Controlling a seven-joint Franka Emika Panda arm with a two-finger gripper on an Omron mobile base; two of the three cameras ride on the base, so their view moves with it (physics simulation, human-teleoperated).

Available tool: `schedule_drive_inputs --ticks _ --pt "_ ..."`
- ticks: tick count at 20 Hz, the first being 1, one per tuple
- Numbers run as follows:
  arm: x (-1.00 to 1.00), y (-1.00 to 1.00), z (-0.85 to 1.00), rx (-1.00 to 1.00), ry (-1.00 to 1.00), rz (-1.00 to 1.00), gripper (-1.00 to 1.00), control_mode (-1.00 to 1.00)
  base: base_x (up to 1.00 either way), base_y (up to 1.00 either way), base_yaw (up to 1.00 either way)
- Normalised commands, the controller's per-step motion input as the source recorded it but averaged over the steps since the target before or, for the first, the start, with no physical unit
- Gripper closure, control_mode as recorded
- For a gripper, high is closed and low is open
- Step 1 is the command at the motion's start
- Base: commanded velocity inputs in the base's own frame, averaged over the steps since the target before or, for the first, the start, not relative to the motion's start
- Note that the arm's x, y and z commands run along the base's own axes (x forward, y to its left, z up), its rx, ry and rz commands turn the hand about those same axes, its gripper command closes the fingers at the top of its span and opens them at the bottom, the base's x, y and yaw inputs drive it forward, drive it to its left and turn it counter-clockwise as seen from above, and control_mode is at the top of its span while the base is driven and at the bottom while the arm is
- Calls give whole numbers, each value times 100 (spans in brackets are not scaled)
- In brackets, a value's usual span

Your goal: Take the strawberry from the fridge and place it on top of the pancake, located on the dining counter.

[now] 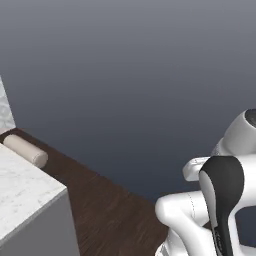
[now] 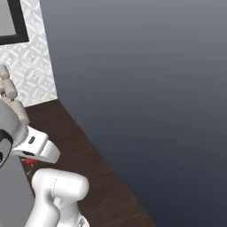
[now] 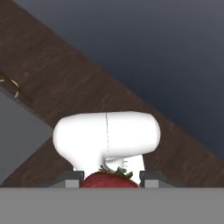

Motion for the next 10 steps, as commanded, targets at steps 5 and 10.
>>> schedule_drive_inputs --ticks 5,10 --pt "0 0 0 0 0 0 100 100 57 -81 61" --pt "0 0 0 0 0 0 100 100 76 -69 58"
